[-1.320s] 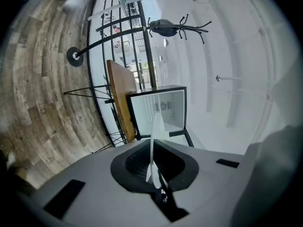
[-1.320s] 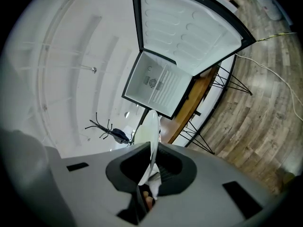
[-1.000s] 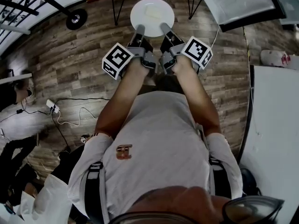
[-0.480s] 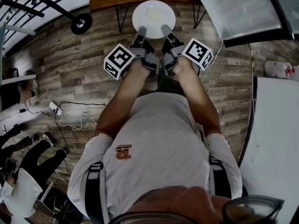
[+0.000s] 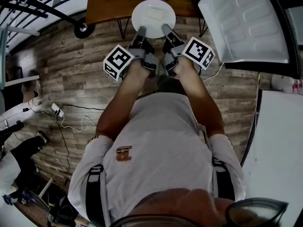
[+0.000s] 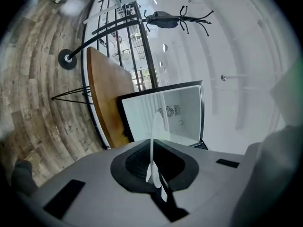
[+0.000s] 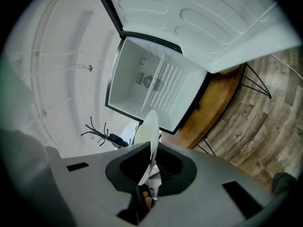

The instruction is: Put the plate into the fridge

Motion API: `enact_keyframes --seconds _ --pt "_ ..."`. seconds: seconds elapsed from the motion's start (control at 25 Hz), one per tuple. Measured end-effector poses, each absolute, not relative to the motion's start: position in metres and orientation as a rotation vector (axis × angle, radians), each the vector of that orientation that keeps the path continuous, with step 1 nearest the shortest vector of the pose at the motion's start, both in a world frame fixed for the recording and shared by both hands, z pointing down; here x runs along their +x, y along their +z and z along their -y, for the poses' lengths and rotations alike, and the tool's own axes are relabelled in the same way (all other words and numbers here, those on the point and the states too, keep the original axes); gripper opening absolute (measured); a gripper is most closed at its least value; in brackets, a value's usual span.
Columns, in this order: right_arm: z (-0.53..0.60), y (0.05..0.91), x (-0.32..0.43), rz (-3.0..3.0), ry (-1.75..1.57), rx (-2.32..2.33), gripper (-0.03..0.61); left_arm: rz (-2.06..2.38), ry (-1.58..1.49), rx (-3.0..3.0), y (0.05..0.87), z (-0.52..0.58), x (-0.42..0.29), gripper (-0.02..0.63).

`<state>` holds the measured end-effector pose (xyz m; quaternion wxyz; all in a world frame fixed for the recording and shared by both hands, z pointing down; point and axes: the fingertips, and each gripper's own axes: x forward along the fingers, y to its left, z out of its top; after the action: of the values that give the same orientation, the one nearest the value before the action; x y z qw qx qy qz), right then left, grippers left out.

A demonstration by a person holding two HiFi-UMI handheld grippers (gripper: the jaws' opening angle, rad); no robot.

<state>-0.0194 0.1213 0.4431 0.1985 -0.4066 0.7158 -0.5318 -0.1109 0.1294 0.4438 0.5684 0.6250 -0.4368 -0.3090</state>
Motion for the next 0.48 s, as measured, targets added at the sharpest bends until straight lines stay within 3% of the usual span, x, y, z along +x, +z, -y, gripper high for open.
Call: enact_keyframes --seconds 0.48 --pt "0.011 0.442 0.036 -2.068 -1.523 -1.092 0.054 1.092 -0.764 1.43 0.443 -0.003 -0.054 0.025"
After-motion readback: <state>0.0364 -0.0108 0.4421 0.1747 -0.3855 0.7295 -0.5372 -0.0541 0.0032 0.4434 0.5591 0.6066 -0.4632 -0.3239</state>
